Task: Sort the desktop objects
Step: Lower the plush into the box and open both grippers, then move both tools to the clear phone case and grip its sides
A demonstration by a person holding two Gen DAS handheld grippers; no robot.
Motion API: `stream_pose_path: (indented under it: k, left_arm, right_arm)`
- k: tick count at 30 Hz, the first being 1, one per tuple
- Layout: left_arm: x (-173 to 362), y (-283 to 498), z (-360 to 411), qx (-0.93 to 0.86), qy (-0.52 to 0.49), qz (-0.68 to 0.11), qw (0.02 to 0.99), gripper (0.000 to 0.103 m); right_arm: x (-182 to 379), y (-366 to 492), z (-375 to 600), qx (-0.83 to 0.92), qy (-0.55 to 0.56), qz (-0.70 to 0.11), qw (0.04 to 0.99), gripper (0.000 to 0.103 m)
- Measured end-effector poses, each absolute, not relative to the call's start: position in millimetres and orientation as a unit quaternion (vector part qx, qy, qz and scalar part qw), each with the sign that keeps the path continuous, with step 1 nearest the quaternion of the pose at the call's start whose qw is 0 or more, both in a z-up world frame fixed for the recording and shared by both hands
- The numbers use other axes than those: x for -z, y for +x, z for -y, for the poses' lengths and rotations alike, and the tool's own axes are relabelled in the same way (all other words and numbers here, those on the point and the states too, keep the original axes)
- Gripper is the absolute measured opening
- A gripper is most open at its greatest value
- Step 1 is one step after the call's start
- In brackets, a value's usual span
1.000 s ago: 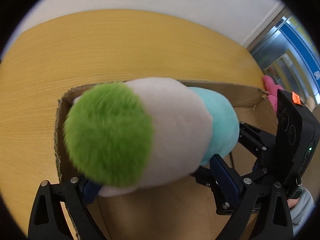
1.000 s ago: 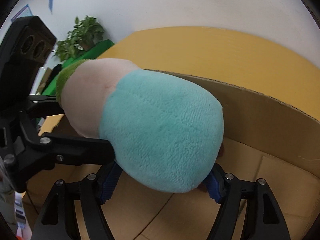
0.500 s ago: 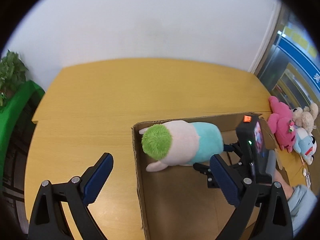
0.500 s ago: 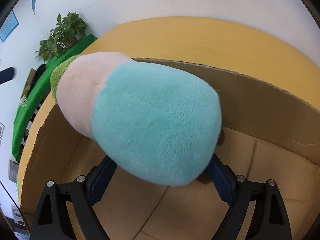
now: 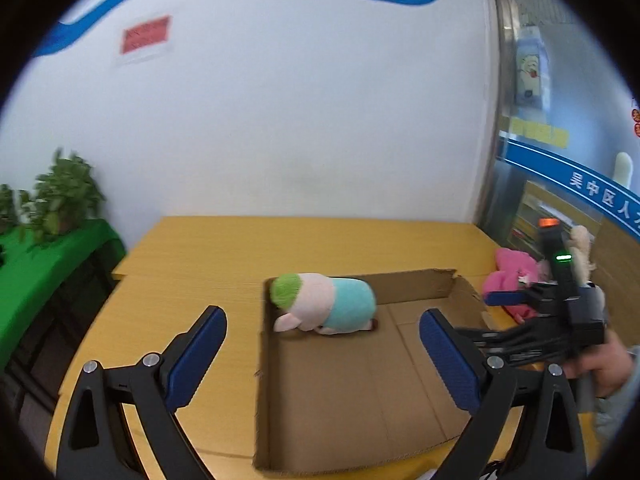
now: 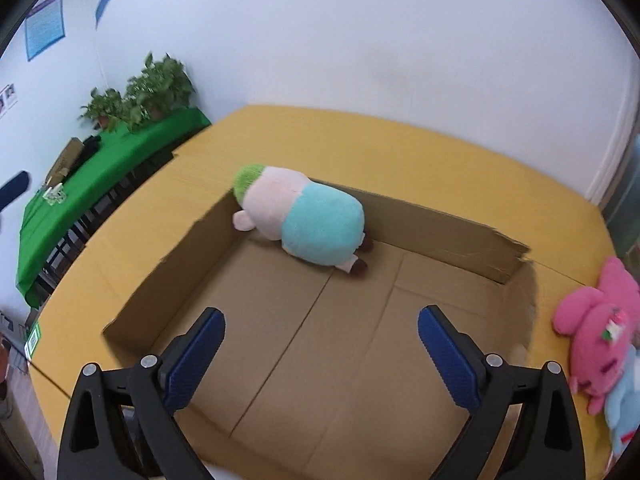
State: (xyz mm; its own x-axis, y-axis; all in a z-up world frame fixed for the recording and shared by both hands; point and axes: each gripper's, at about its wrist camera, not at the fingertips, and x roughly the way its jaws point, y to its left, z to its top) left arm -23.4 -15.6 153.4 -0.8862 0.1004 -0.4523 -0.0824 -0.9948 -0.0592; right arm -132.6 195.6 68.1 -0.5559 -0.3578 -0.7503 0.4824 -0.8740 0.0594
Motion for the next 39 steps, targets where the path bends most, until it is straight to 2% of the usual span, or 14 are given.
stream_pose_path:
  k: [3,7,12,15,23,29,33,35,37,39]
  left_arm:
    - [-150.4,15.2,13.0,-0.980,-0.199,-0.002,-0.003,0.100]
    - [-141.6,44.8,10.6,-0.975,-0.222,0.014,0.027,0.100]
    - [-116.1,69.0,-3.3,-0.960,-0.275,0.007,0.047,0.100]
    - [-91.6,81.0,-13.3,-0.946,-0.314,0.012,0.075,0.100]
    - [-16.2,102.1,-57.0,-0.864,-0.448,0.083,0.216,0.100]
    - [15.8,104.1,-106.6,-0.822,-0.496,0.065,0.273,0.100]
    - [21.3,108.0,-117.4,-0.814,-0.502,0.056,0.285,0.100]
    - [25.8,109.7,-116.3,-0.811,-0.509,0.054,0.283,0.100]
    - [29.5,109.7,-109.7,-0.810,-0.515,0.057,0.275,0.100]
    - [34.2,109.9,-101.6,-0.807,-0.523,0.066,0.267,0.100]
  right_arm:
    - [-91.4,-61.0,-249.5,0.898,0.373,-0.056,0.227,0.102]
    - [-107.9,0.5,-264.8,0.916,0.340,-0.054,0.206,0.103]
    - [-97.2,60.0,-293.1,0.922,0.332,-0.054,0.192,0.103]
    - [-72.7,89.6,-316.5,0.914,0.355,-0.040,0.193,0.103]
    - [57.4,169.9,-374.1,0.835,0.528,0.019,0.156,0.101]
    - [92.5,193.3,-351.8,0.820,0.554,-0.012,0.146,0.100]
    - [104.2,193.0,-327.4,0.819,0.554,-0.066,0.130,0.100]
    - [107.8,195.0,-312.6,0.821,0.545,-0.089,0.145,0.097]
    - [107.9,197.9,-296.3,0.823,0.532,-0.107,0.170,0.088]
    - [107.6,198.8,-282.2,0.822,0.521,-0.121,0.195,0.085]
